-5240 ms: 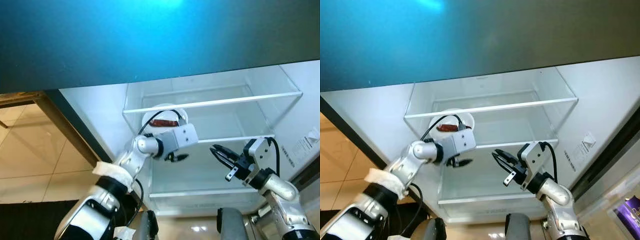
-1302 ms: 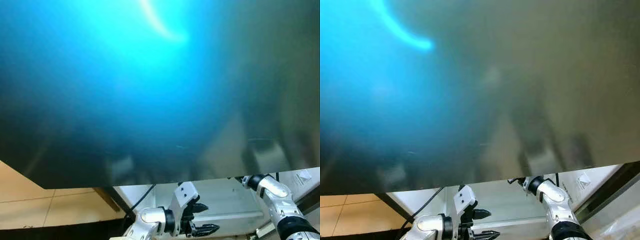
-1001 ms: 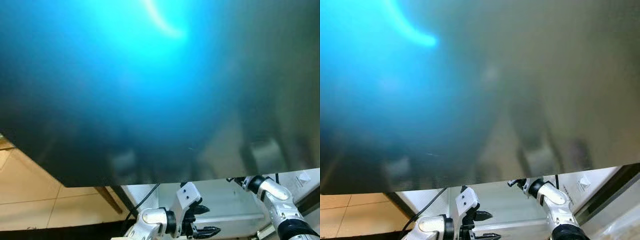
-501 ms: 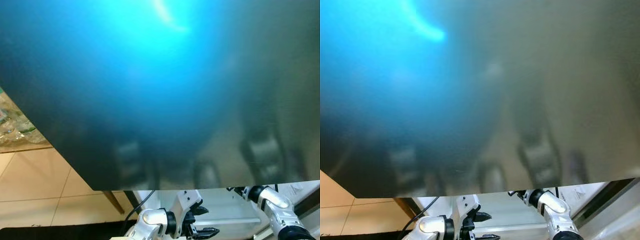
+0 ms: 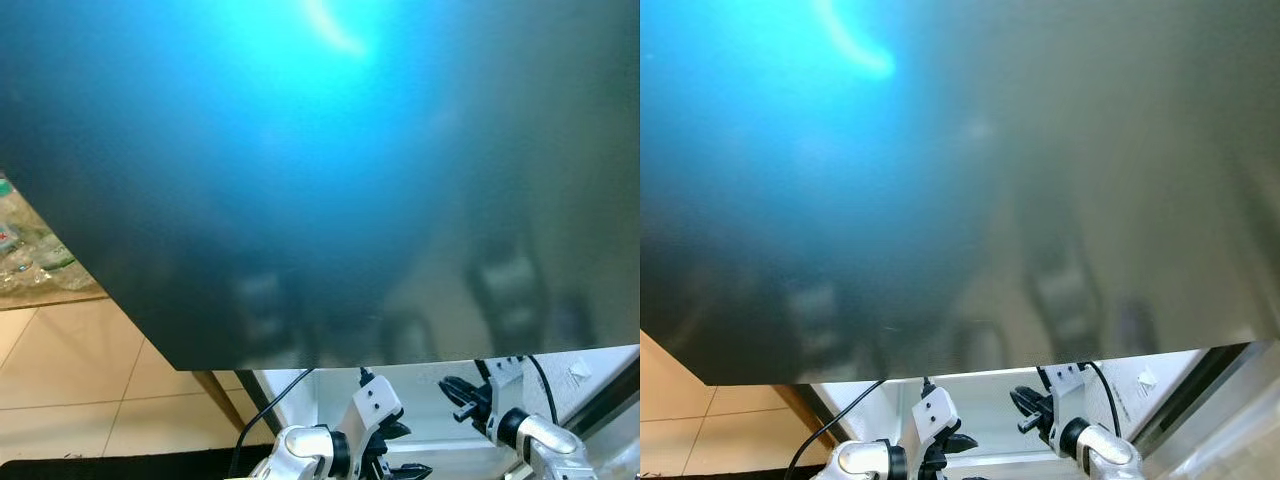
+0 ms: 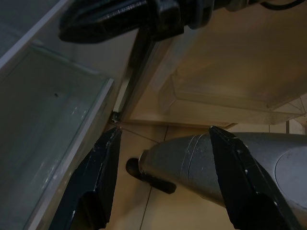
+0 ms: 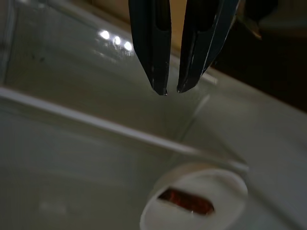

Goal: Restocking fridge

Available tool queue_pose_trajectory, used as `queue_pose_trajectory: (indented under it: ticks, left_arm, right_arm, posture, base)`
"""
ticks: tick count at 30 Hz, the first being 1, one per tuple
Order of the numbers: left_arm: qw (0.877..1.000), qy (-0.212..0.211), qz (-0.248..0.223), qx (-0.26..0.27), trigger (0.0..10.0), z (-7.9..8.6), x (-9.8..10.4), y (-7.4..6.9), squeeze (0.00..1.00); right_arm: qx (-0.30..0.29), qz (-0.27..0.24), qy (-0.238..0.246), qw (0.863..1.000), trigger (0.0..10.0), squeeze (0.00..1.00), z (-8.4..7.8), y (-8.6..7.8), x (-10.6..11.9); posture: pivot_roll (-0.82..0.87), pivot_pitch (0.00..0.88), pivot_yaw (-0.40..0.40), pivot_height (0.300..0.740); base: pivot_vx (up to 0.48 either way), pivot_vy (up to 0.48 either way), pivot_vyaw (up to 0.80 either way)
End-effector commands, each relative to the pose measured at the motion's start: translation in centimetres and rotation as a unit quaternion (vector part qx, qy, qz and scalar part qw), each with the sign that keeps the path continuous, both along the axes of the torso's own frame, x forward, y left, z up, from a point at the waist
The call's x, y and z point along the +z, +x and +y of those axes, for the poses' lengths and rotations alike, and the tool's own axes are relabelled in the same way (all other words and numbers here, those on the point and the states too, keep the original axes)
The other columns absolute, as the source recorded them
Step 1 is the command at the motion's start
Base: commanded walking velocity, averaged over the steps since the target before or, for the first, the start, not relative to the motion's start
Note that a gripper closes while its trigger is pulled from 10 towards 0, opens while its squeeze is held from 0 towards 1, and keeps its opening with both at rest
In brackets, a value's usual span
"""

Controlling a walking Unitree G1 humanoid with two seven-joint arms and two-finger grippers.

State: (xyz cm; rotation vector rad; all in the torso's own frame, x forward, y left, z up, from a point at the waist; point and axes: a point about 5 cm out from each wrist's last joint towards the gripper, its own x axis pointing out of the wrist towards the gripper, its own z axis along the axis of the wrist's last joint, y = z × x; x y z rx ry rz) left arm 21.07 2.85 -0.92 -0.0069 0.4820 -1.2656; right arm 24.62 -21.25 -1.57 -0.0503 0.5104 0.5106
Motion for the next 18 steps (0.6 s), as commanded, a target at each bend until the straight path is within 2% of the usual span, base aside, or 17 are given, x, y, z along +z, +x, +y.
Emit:
queue_pose_trajectory:
  ticks: [1, 5, 8, 10, 18]
  left_arm:
    - [1.000, 0.004, 0.004, -0.001, 10.0, -0.2, -0.3, -0.3, 0.00]
    - [1.000, 0.013, 0.010, 0.010, 10.0, 0.1, -0.8, -0.5, 0.00]
    - [1.000, 0.017, 0.010, 0.011, 10.0, 0.1, -0.9, -0.5, 0.00]
    - [1.000, 0.024, 0.011, 0.014, 10.0, 0.3, -1.1, -0.5, 0.00]
    - [0.999, 0.031, 0.014, 0.016, 10.0, 0.3, -1.4, -0.6, 0.00]
  right_arm:
    - [-0.002, 0.017, -0.003, 1.000, 10.0, 0.00, 0.3, -0.5, -0.6]
    - [-0.029, 0.051, -0.032, 0.998, 10.0, 0.00, 0.2, -1.7, -2.0]
    - [-0.035, 0.056, -0.039, 0.997, 10.0, 0.00, 0.1, -1.9, -2.2]
    - [-0.050, 0.074, -0.055, 0.994, 10.0, 0.00, -0.1, -2.6, -2.9]
    - [-0.069, 0.100, -0.065, 0.990, 10.0, 0.00, -0.4, -3.8, -3.8]
  posture:
    - [-0.12, 0.026, 0.073, 0.740]
    - [-0.11, 0.026, 0.067, 0.740]
    - [-0.11, 0.024, 0.064, 0.740]
    - [-0.11, 0.021, 0.061, 0.740]
    - [-0.11, 0.018, 0.060, 0.740]
  base:
    - [0.000, 0.000, 0.00]
    - [0.000, 0.000, 0.00]
    - [0.000, 0.000, 0.00]
    - [-0.283, 0.000, 0.00]
    - [-0.362, 0.000, 0.00]
